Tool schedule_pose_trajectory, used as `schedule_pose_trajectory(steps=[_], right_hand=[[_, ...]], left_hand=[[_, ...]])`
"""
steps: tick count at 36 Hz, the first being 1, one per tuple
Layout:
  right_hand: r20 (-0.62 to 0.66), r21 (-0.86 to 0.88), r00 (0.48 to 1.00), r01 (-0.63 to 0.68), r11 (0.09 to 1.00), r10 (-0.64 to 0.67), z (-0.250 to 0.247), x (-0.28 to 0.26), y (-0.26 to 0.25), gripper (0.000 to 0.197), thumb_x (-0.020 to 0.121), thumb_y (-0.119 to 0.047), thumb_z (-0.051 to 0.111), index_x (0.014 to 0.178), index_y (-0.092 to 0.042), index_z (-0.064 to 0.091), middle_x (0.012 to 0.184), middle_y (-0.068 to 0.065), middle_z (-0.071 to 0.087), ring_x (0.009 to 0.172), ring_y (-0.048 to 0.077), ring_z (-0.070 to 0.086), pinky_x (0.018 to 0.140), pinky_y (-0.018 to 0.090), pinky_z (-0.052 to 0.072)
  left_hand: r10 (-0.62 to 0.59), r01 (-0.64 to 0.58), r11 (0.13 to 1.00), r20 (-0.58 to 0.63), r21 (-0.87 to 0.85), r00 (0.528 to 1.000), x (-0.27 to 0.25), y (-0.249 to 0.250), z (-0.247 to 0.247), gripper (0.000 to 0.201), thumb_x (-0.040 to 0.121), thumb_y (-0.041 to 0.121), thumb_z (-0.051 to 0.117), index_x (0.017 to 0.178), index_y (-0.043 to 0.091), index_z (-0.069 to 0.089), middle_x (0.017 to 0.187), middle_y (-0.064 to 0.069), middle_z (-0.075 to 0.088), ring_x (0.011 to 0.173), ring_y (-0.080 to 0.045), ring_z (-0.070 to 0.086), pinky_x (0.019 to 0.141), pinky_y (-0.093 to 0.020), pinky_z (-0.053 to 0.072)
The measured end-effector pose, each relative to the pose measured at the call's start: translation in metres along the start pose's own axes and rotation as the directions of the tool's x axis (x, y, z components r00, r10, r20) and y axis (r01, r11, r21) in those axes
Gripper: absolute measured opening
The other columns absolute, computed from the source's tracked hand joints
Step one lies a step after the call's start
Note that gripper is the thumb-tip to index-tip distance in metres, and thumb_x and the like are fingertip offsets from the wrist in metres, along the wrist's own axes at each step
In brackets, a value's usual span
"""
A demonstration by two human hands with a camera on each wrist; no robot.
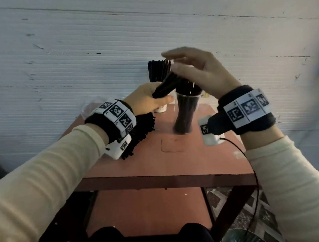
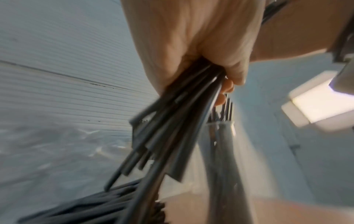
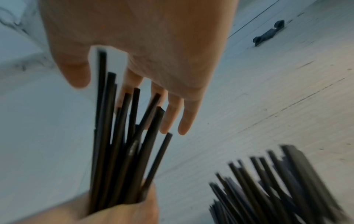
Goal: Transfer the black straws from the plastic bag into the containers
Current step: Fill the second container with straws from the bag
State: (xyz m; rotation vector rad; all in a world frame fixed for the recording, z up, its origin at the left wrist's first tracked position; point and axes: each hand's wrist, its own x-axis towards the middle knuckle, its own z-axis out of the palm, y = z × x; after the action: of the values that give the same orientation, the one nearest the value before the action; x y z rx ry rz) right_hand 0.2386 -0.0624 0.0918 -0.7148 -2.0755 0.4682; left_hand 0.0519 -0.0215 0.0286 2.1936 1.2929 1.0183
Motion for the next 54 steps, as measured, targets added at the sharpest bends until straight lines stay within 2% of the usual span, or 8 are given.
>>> schedule_pose_trajectory(steps=[4, 8, 15, 22, 27, 40, 46, 54], right_hand=[[-0.079, 0.078, 0.993, 0.089, 0.993, -0.082, -0.009, 0.008, -0.016, 0.028, 0.094, -0.026, 0.055, 0.121, -0.019, 0.063, 0.117, 0.007, 0.065, 0.109, 0.02, 0.059, 0.096, 0.03, 0.047], [-0.113, -0.081, 0.991, 0.068, 0.994, -0.077, -0.002, 0.018, -0.009, 0.024, 0.095, -0.023, 0.056, 0.117, -0.023, 0.064, 0.102, -0.021, 0.062, 0.096, -0.004, 0.057, 0.086, 0.015, 0.045], [0.015, -0.294, 0.999, -0.026, 0.955, 0.032, 0.026, 0.006, 0.036, 0.034, 0.094, -0.013, 0.05, 0.128, -0.015, 0.05, 0.109, -0.002, 0.061, 0.07, -0.014, 0.052, 0.067, 0.003, 0.036], [-0.108, -0.279, 0.993, 0.015, 0.96, -0.047, 0.034, 0.003, 0.042, 0.028, 0.1, -0.02, 0.046, 0.12, -0.011, 0.062, 0.117, -0.004, 0.056, 0.103, 0.001, 0.051, 0.089, 0.01, 0.039], [0.047, -0.372, 0.999, 0.014, 0.928, 0.004, 0.043, 0.002, 0.048, 0.032, 0.101, -0.03, 0.046, 0.125, -0.014, 0.06, 0.123, -0.001, 0.059, 0.107, 0.004, 0.051, 0.083, -0.001, 0.032], [-0.049, -0.294, 0.998, 0.033, 0.955, -0.049, 0.051, -0.01, 0.045, 0.06, 0.089, -0.032, 0.066, 0.14, -0.013, 0.041, 0.138, 0.002, 0.047, 0.123, 0.002, 0.04, 0.101, 0.007, 0.031], [-0.147, -0.177, 0.979, -0.164, 0.97, 0.139, 0.033, -0.026, 0.03, 0.089, 0.067, -0.052, 0.081, 0.139, -0.025, 0.036, 0.122, -0.004, 0.037, 0.112, 0.007, 0.04, 0.101, 0.027, 0.04], [0.131, -0.048, 0.975, -0.176, 0.983, 0.181, 0.028, -0.045, 0.028, 0.013, 0.083, -0.021, 0.076, 0.094, -0.016, 0.072, 0.091, -0.014, 0.068, 0.088, -0.001, 0.064, 0.081, 0.018, 0.05]], left_hand=[[-0.035, 0.029, 0.973, -0.022, -0.23, 0.999, 0.003, 0.023, 0.008, 0.028, 0.093, 0.033, 0.065, 0.077, 0.011, 0.056, 0.065, -0.003, 0.059, 0.055, -0.008, 0.056, 0.054, -0.011, 0.046], [-0.05, 0.047, 0.917, 0.003, -0.397, 0.999, 0.002, 0.022, 0.025, 0.023, 0.086, 0.038, 0.072, 0.077, 0.02, 0.061, 0.068, -0.002, 0.061, 0.068, -0.016, 0.061, 0.078, -0.034, 0.053], [-0.126, 0.143, 0.871, 0.068, -0.47, 0.99, -0.006, -0.005, 0.055, 0.027, 0.073, 0.026, 0.08, 0.092, 0.012, 0.068, 0.094, -0.009, 0.071, 0.096, -0.024, 0.068, 0.102, -0.044, 0.049], [-0.138, 0.132, 0.834, 0.029, -0.536, 0.99, -0.008, -0.001, 0.055, 0.016, 0.089, 0.002, 0.066, 0.101, -0.006, 0.059, 0.087, -0.014, 0.061, 0.076, -0.011, 0.064, 0.076, -0.02, 0.052], [-0.192, 0.199, 0.832, 0.066, -0.519, 0.979, -0.007, -0.008, 0.06, 0.028, 0.083, 0.006, 0.072, 0.1, -0.013, 0.061, 0.083, -0.015, 0.064, 0.081, -0.02, 0.064, 0.089, -0.035, 0.051], [-0.241, 0.285, 0.891, 0.164, -0.353, 0.957, -0.014, -0.021, 0.066, 0.051, 0.066, 0.066, 0.067, 0.074, 0.016, 0.073, 0.074, -0.002, 0.071, 0.089, -0.022, 0.068, 0.105, -0.05, 0.044], [-0.039, 0.092, 0.933, 0.156, -0.349, 0.987, -0.023, 0.008, 0.047, 0.025, 0.094, 0.032, 0.06, 0.069, 0.029, 0.062, 0.069, 0.003, 0.063, 0.075, -0.012, 0.062, 0.086, -0.038, 0.051], [0.059, 0.004, 0.991, 0.469, -0.133, 0.881, -0.027, 0.026, 0.039, 0.017, 0.092, 0.03, 0.067, 0.088, 0.013, 0.069, 0.087, -0.018, 0.069, 0.084, -0.024, 0.069, 0.08, -0.035, 0.059]])
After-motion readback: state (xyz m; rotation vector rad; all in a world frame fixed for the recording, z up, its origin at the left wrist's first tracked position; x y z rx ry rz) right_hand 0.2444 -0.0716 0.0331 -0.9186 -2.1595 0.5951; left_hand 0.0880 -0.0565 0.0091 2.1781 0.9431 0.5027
